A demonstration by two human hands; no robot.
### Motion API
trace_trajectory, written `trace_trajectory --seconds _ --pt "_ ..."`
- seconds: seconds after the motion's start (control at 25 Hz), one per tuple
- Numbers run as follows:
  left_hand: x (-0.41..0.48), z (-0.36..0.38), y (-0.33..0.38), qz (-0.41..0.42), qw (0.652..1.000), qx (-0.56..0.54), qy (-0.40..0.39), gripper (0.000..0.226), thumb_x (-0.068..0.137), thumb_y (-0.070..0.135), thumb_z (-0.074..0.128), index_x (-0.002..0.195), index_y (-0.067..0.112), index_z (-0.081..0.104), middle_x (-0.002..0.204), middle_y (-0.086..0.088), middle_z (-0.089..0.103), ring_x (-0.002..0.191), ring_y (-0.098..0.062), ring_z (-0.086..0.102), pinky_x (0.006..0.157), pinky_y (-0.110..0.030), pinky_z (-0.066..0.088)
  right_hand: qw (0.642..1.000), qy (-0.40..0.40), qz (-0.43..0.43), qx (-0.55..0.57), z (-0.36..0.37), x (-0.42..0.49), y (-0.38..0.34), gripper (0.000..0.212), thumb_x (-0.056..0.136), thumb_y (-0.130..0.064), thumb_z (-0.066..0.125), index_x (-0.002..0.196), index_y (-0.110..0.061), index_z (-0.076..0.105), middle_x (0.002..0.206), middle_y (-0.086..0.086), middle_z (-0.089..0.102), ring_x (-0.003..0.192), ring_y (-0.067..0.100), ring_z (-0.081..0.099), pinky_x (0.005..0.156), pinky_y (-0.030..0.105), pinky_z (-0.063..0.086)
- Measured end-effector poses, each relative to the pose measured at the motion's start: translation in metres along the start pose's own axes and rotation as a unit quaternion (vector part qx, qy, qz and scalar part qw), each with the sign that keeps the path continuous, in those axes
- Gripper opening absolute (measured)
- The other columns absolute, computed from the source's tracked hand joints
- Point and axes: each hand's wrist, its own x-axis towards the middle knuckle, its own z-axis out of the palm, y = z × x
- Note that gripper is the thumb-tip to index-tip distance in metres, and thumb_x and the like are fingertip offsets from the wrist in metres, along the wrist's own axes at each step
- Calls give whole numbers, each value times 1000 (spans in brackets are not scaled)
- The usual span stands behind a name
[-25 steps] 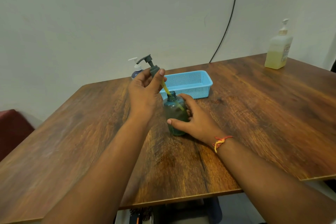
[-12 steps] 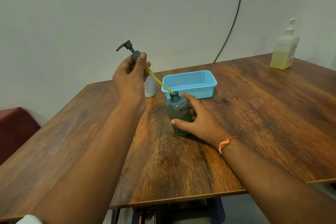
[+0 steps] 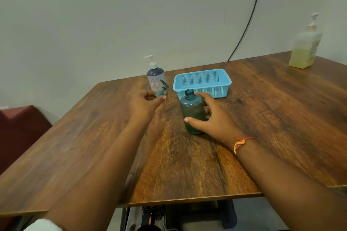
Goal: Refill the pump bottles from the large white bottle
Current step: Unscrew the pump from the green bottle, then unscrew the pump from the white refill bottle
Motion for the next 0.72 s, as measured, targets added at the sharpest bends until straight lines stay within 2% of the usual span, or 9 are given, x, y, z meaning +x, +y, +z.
trace_trajectory --seconds 0.12,0.24,0.4,0.64,0.72 --pt "-4 6 -14 33 986 159 -41 29 81 26 83 107 20 72 102 7 70 95 -9 65 76 -22 53 1000 10 -1 2 1 1 3 84 74 -44 85 143 -37 38 135 -11 55 119 10 59 97 33 55" --pt "-10 9 -22 60 966 235 -89 31 85 28 79 115 20 72 103 10 66 95 -6 61 71 -16 44 1000 16 5 2 1 3 7 87 67 -55 83 140 -36 40 136 -9 57 119 10 60 97 36 56" --pt "-12 10 -25 53 954 268 -124 40 88 29 77 125 17 69 112 4 70 89 -2 55 74 -19 44 1000 19 7 10 2 4 9 84 64 -58 83 135 -38 43 132 -9 59 116 9 61 97 38 56" --pt "-13 7 -29 44 962 245 -110 60 83 33 81 135 13 60 117 -2 68 98 -10 60 73 -19 46 1000 19 16 7 1 5 9 87 63 -58 83 136 -34 43 131 -7 59 116 10 61 97 39 56" --pt "-15 4 -29 32 962 242 -119 65 82 33 82 138 15 55 124 -2 66 103 -12 60 78 -23 50 1000 17 17 -5 1 5 9 83 68 -52 85 137 -34 42 133 -7 58 118 11 59 99 39 54"
